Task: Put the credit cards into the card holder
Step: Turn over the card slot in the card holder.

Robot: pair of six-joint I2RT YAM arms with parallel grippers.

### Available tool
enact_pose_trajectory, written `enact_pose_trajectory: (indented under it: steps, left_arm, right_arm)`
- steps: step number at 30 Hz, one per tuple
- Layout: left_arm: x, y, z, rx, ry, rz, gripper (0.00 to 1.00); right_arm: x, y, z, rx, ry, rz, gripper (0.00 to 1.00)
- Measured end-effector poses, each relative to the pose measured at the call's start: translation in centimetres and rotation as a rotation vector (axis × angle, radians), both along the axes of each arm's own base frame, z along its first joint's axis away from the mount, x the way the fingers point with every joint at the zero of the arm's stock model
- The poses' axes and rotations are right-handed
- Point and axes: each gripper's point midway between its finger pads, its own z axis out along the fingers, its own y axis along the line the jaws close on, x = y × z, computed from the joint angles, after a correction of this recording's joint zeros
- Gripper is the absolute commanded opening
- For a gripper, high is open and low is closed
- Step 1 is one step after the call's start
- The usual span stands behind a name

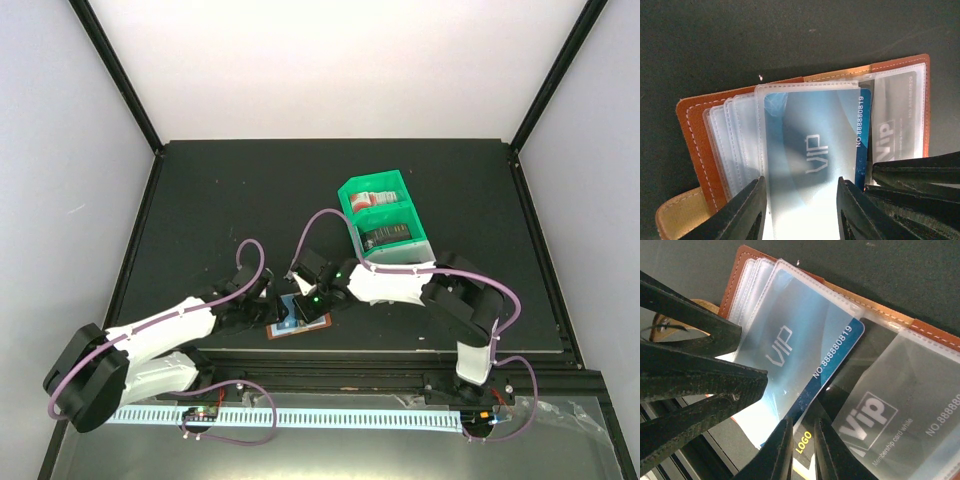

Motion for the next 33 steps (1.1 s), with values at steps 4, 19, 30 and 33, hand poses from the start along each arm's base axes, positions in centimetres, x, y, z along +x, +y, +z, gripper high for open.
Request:
enact_pose_trajectory:
  steps: [4, 19, 30, 33]
  left_arm:
    - [0.0, 0.1, -0.1, -0.001, 0.0, 0.004, 0.4]
    - [0.0, 0.2, 0.1, -0.01, -0.007, 0.015, 0.45]
    - [0.1, 1.5, 0.7, 0.0, -0.035, 0.067, 0.45]
    - [0.1, 1.6, 0.5, 0.002, -0.031, 0.071, 0.39]
  right_arm:
    - [0.0, 0.1, 0.0, 0.003, 0.001, 0.0, 0.15]
    - [0.6, 0.8, -1.1, -0.026, 0.013, -0.01, 0.06]
    - [1.1, 1.3, -1.5, -0.063, 0.025, -0.03, 0.02]
    - [1.2, 1.3, -1.5, -0.065, 0.026, -0.033, 0.02]
